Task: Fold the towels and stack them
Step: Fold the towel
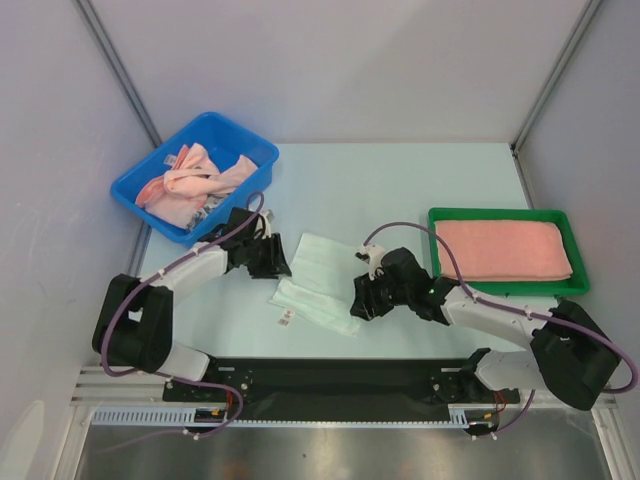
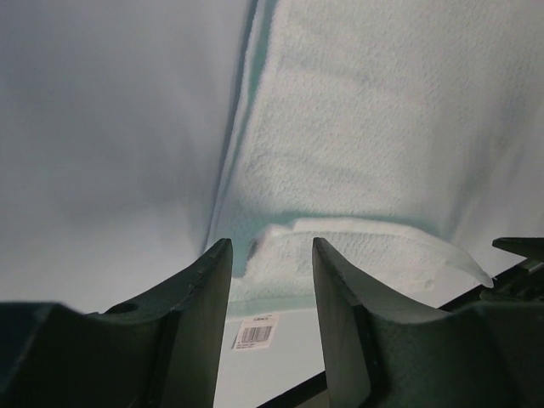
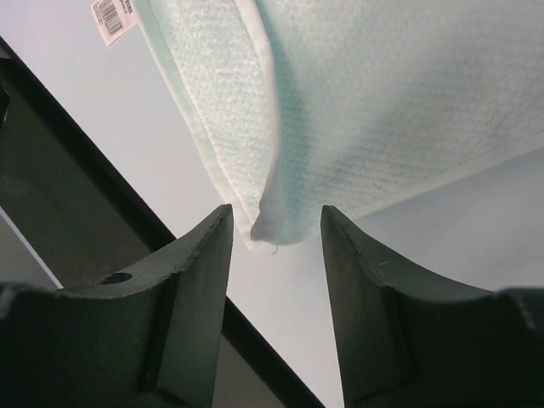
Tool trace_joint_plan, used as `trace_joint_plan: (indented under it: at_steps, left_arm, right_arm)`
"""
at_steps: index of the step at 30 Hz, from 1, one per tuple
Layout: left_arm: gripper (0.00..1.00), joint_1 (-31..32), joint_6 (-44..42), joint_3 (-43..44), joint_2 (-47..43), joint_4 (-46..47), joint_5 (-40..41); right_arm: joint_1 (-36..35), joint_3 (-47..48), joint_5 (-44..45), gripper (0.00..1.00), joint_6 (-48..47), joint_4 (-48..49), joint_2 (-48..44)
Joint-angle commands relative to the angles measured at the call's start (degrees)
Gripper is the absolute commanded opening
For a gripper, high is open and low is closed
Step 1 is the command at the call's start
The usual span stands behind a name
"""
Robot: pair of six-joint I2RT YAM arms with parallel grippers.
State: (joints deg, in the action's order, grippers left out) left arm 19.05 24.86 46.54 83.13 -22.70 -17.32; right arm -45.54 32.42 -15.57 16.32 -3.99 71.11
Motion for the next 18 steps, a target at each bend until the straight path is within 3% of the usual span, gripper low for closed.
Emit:
trace_joint_plan:
  at_steps: [1,11,18]
  left_arm:
    - [0.48,0.11,-1.83,1.44,0.45,1.08,-3.33]
    - [0.47,0.64,-10.18,3.9,-0.69,-2.87,-3.51]
    - [0.47,0.64,-14.84,9.09,5.28,-7.18,-4.47]
  right_arm:
    - [-0.08,2.64,0.72,0.5,-2.78,0.38,2.01]
    - [-0.16,2.64,-0.69,0.39,-2.6,0.83,2.8]
    - [-0.08,2.29,-0.42,0.35,-2.69,1.44,3.15]
